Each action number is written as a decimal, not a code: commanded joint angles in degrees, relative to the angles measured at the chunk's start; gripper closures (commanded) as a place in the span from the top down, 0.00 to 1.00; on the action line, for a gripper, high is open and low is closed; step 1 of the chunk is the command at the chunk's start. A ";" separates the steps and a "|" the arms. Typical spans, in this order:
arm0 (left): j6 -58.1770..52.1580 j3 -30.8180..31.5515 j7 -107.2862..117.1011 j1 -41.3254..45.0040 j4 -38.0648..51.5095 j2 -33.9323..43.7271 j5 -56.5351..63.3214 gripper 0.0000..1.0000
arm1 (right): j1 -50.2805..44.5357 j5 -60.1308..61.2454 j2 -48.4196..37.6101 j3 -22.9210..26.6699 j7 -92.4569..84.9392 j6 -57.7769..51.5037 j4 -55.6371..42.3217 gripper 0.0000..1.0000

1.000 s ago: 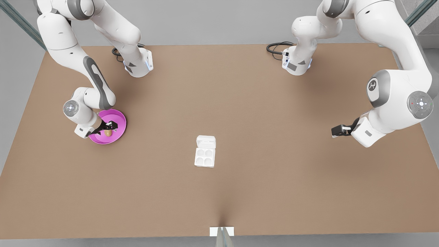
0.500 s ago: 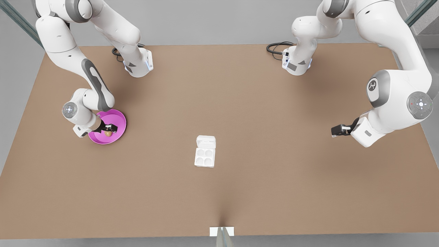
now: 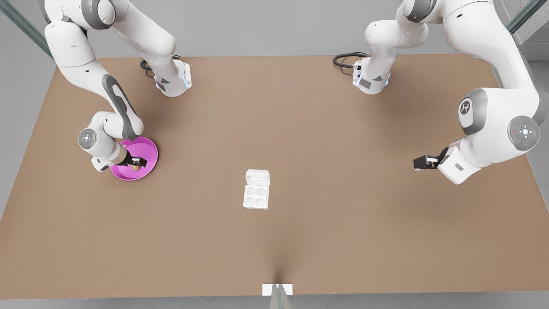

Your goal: Pack egg into the box and close the box lid

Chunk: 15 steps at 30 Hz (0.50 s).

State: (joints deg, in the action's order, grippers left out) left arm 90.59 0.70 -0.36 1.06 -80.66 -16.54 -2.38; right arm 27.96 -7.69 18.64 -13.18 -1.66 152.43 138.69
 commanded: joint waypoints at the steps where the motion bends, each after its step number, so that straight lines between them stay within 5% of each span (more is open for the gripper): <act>1: -0.07 0.00 0.00 0.00 -0.03 0.11 0.00 1.00 | -0.01 -0.04 0.17 -0.01 3.50 -0.03 -0.17 0.93; 4: -0.15 0.00 0.00 0.00 -0.03 0.11 0.00 1.00 | -0.01 -0.04 0.44 -0.01 3.50 -0.03 -0.53 0.93; 10: -0.33 0.00 0.00 0.00 -0.03 0.02 0.00 1.00 | -0.01 -0.22 0.44 -0.01 3.42 -0.03 -0.53 0.67; 15: -0.59 0.00 0.00 0.00 -0.03 0.11 0.00 1.00 | -0.01 -0.22 0.44 -0.01 3.33 -0.12 -0.53 0.67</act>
State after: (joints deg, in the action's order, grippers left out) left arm 90.20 0.70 -0.36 1.05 -80.71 -16.51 -2.37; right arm 27.98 -7.91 19.11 -13.18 0.33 152.35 138.19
